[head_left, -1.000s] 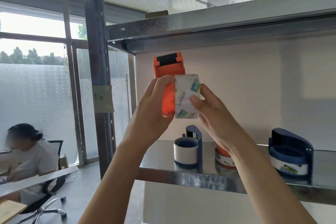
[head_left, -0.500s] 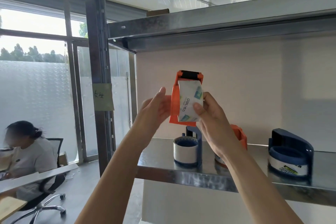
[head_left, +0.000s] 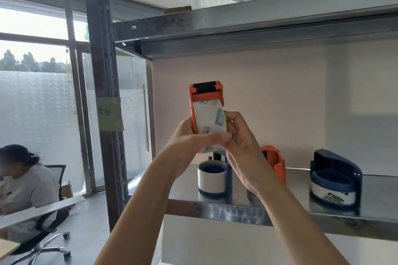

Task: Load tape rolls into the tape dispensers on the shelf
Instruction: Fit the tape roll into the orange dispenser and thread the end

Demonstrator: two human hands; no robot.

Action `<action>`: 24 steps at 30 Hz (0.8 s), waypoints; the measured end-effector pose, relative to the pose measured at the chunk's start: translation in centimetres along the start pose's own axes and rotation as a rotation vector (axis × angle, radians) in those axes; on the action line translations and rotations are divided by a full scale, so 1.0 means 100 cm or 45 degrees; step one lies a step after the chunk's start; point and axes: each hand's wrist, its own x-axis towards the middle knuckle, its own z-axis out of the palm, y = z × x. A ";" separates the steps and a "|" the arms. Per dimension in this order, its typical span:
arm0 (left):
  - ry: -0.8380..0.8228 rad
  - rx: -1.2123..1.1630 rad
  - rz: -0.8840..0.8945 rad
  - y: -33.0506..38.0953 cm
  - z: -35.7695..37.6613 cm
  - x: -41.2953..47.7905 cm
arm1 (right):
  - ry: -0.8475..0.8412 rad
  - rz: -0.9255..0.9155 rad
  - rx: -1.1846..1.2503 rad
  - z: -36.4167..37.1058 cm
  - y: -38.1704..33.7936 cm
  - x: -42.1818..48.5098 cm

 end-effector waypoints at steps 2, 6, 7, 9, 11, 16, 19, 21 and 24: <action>-0.065 0.027 0.029 -0.002 0.000 0.000 | 0.008 -0.013 0.013 -0.003 -0.001 0.000; -0.024 -0.006 0.070 -0.005 0.004 0.003 | 0.004 -0.029 0.043 -0.006 -0.005 0.000; -0.014 -0.026 0.073 -0.005 0.006 0.004 | 0.006 -0.034 0.038 -0.007 -0.006 0.000; -0.003 -0.054 0.078 -0.006 0.008 0.004 | 0.016 -0.052 0.014 -0.008 -0.007 -0.001; -0.017 -0.076 0.090 -0.006 0.009 0.005 | 0.037 -0.077 -0.043 -0.010 -0.007 -0.003; -0.012 -0.071 0.124 -0.011 0.010 0.005 | 0.131 -0.156 -0.458 -0.024 -0.010 -0.008; -0.005 -0.054 0.103 -0.018 0.007 0.001 | 0.172 -0.212 -0.631 -0.029 -0.014 -0.013; 0.011 -0.031 0.084 -0.022 0.007 -0.002 | 0.151 -0.273 -0.803 -0.029 -0.016 -0.014; 0.023 0.002 0.069 -0.027 0.009 -0.010 | 0.071 -0.327 -0.975 -0.028 -0.017 -0.015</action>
